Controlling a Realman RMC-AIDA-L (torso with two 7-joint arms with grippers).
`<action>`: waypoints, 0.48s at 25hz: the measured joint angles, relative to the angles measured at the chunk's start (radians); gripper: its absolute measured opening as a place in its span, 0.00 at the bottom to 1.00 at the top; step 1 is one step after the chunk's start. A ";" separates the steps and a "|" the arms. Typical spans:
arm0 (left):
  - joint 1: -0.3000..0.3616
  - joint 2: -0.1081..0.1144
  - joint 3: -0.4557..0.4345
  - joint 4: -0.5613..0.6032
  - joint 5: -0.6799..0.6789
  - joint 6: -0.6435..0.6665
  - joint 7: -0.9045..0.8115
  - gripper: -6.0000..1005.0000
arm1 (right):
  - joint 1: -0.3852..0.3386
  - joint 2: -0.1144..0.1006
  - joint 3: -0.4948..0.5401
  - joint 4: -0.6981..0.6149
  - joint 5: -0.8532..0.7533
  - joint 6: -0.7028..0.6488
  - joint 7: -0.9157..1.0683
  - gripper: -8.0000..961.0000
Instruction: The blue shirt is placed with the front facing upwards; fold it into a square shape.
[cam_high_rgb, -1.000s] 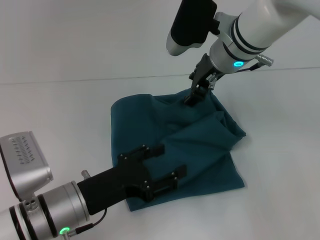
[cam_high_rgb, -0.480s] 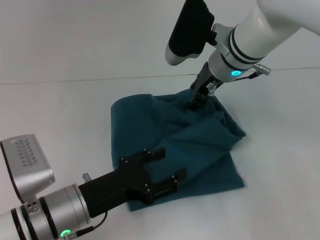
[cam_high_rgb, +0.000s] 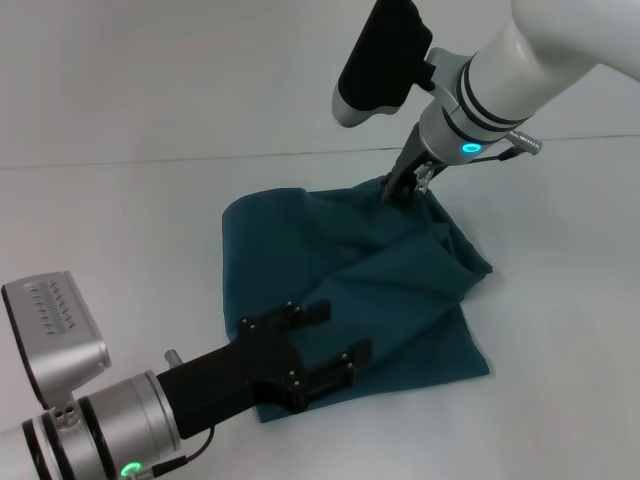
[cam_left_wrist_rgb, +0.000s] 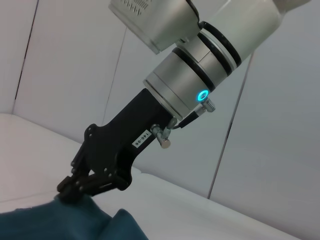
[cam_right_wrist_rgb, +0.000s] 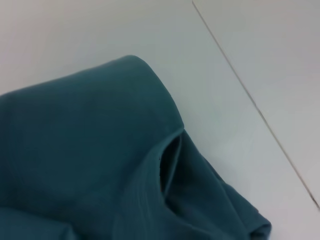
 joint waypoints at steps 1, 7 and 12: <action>0.000 0.000 0.000 0.001 0.000 0.000 0.000 0.72 | 0.000 -0.001 0.001 -0.001 -0.012 0.000 0.010 0.11; 0.000 0.000 -0.003 0.009 0.000 0.000 0.000 0.72 | -0.022 -0.006 0.007 -0.022 -0.035 0.006 0.044 0.01; -0.001 0.002 -0.003 0.013 0.000 0.000 0.001 0.72 | -0.053 -0.012 0.008 -0.082 -0.036 0.010 0.086 0.02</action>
